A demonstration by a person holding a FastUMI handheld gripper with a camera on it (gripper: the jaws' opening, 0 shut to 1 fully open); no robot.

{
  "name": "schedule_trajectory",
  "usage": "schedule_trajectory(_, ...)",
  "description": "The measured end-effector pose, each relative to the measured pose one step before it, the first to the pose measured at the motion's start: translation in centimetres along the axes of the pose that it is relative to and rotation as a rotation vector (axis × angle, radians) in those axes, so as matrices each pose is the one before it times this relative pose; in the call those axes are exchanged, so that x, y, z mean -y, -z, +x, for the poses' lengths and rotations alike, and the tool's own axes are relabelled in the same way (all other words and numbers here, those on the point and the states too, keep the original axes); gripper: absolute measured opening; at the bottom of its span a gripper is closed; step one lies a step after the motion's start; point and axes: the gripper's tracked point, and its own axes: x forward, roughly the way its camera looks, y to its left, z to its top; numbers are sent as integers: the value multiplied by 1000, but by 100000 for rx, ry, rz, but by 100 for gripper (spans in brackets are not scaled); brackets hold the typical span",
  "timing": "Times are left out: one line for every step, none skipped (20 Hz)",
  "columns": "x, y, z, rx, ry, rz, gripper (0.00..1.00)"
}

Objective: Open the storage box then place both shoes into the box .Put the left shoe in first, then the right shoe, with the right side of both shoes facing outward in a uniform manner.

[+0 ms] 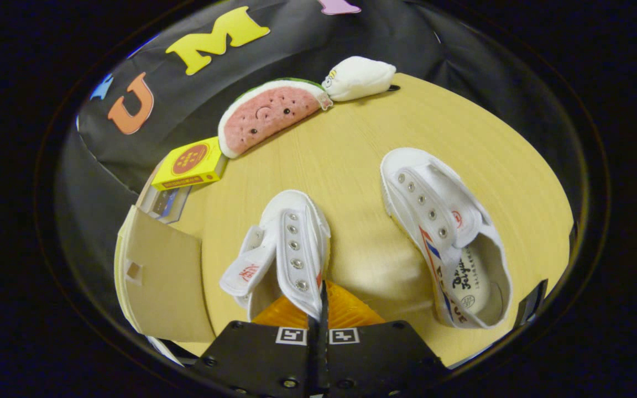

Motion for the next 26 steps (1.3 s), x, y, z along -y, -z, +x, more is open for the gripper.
schedule_trajectory(-761,93,-811,407,-579,1480,0)
schedule_trajectory(-1009,64,-1044,983,-936,1627,0)
schedule_trajectory(-1132,57,-898,878,-1063,1628,0)
schedule_trajectory(-1201,58,-1016,1326,-1108,2141,0)
schedule_trajectory(-1132,-19,-976,1238,-1166,1160,0)
schedule_trajectory(-1302,25,-1066,1378,-942,546,0)
schedule_trajectory(-1419,-84,-1112,1551,-1239,552,0)
schedule_trajectory(-1635,57,-1110,1478,-1669,487,0)
schedule_trajectory(-1731,100,-927,1192,-2093,500,0)
schedule_trajectory(-1728,339,-977,743,-2225,565,0)
schedule_trajectory(-1845,306,-744,337,-2396,866,0)
schedule_trajectory(-1880,413,-475,263,-2422,813,0)
schedule_trajectory(-1916,403,-362,336,-2155,-31,0)
schedule_trajectory(-1934,595,-227,110,-1945,-728,0)
schedule_trajectory(-1897,517,102,54,-1848,-477,0)
schedule_trajectory(-1793,498,99,-657,-2037,17,0)
schedule_trajectory(-1651,766,625,-923,-1704,1123,0)
schedule_trajectory(-1486,770,731,-1152,-1230,1372,0)
schedule_trajectory(-1457,804,1121,-1116,-867,1105,0)
schedule_trajectory(-1018,776,1073,-540,-612,599,0)
schedule_trajectory(-855,617,1157,-172,-112,730,0)
schedule_trajectory(-750,876,1189,-253,30,826,0)
schedule_trajectory(-575,811,1113,-389,-53,1103,0)
schedule_trajectory(-379,938,1091,-758,64,1286,0)
schedule_trajectory(-211,678,1029,-340,451,751,0)
schedule_trajectory(108,585,961,497,820,189,0)
